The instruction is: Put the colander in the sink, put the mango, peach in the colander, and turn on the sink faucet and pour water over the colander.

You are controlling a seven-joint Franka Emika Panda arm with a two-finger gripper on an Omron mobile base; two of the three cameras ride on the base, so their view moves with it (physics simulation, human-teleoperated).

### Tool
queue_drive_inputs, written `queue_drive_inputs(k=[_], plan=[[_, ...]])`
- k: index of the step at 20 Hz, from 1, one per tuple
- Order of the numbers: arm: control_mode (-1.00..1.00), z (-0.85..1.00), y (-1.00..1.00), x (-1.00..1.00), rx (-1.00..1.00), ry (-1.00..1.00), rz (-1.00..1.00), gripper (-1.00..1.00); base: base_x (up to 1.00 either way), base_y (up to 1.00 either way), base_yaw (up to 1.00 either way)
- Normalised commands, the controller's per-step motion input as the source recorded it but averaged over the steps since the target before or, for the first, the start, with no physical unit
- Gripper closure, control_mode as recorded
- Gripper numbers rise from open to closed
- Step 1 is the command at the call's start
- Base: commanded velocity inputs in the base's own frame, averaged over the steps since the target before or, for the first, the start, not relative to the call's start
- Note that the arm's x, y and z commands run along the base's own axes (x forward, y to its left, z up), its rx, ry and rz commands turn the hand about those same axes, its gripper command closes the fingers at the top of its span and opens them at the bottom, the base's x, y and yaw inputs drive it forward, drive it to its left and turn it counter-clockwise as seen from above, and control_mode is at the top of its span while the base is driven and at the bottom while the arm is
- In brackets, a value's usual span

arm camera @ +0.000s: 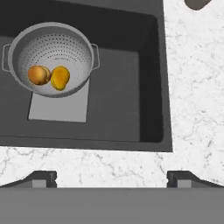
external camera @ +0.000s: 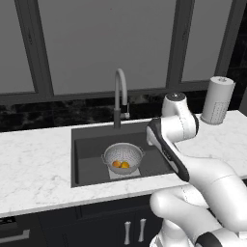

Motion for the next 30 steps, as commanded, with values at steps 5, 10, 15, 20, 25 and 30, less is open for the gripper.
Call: queue_drive_inputs(k=[5,10,15,20,25,30], plan=[[-1.00,0.00,-0.27,0.00,-0.05,0.00,0.17,-1.00,0.00,0.00,0.00],[-1.00,0.00,-0.27,0.10,0.00,-0.04,0.23,-1.00,0.00,0.00,0.00],[-1.00,0.00,-0.21,0.32,0.00,-0.08,0.20,-1.00,0.00,0.00,0.00],[-1.00,0.01,0.10,0.47,0.09,-0.33,0.06,-1.00,0.00,0.00,0.00],[-1.00,0.10,0.07,0.46,0.13,-0.40,0.01,-1.00,0.00,0.00,0.00],[-1.00,-0.08,0.13,0.31,0.12,-0.49,0.12,-1.00,0.00,0.00,0.00]])
